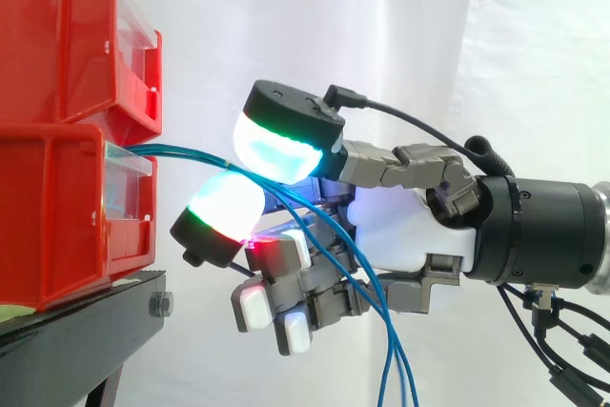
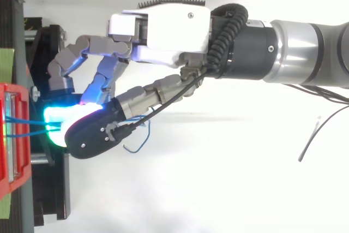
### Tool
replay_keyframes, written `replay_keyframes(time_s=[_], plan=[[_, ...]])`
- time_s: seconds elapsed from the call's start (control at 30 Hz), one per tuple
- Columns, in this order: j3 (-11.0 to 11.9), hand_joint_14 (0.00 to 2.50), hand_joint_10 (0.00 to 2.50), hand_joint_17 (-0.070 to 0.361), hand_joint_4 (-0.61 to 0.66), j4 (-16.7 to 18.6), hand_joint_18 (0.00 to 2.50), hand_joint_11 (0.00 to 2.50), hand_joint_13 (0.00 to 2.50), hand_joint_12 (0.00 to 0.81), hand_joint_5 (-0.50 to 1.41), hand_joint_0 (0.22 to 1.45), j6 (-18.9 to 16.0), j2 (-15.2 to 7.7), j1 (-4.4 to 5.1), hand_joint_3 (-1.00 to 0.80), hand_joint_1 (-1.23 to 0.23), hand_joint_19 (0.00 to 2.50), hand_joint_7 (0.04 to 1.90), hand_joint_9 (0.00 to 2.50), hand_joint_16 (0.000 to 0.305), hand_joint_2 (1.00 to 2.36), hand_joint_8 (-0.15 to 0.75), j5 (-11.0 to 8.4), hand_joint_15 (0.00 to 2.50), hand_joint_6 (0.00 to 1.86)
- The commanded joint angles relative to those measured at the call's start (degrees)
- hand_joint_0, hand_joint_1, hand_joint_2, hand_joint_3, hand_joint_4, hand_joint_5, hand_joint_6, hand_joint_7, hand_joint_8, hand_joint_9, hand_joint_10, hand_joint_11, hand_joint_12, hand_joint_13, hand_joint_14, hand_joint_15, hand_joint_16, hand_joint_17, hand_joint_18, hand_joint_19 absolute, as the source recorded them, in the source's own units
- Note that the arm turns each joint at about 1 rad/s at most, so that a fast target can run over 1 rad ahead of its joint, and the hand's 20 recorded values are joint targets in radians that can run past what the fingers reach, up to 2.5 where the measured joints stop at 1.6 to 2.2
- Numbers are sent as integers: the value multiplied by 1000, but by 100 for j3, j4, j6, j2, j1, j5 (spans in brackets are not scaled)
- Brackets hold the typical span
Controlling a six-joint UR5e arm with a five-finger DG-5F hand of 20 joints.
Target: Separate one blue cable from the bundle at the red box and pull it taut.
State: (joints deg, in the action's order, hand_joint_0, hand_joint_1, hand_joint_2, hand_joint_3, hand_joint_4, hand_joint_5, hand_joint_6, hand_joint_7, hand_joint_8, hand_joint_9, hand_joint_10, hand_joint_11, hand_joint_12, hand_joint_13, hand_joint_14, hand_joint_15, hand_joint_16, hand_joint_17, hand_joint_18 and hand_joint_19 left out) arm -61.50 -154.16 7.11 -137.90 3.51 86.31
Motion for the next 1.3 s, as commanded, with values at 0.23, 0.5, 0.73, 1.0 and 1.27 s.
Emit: replay_keyframes(time_s=[0.23,0.5,0.73,1.0,1.27], plan=[[33,24,25,125,141,-18,909,1160,992,380,-196,624,-8,0,10,-229,-751,769,1007,1080,55,1016,316,0,603,883],[33,25,25,123,120,-71,924,1164,996,376,-198,663,-17,0,18,-321,-811,767,1009,1079,55,1012,316,0,603,893],[33,23,24,122,101,-132,947,1176,1014,367,-199,700,-35,0,18,-399,-843,754,1011,1094,54,1008,316,9,607,903],[77,25,25,120,103,-185,970,1189,1040,362,-193,738,-70,0,36,-500,-853,749,1036,1129,53,1000,315,18,616,919],[77,25,25,121,149,-343,994,1208,1068,369,-175,576,-149,0,45,-500,-735,787,1028,1183,54,1000,319,9,625,902]])
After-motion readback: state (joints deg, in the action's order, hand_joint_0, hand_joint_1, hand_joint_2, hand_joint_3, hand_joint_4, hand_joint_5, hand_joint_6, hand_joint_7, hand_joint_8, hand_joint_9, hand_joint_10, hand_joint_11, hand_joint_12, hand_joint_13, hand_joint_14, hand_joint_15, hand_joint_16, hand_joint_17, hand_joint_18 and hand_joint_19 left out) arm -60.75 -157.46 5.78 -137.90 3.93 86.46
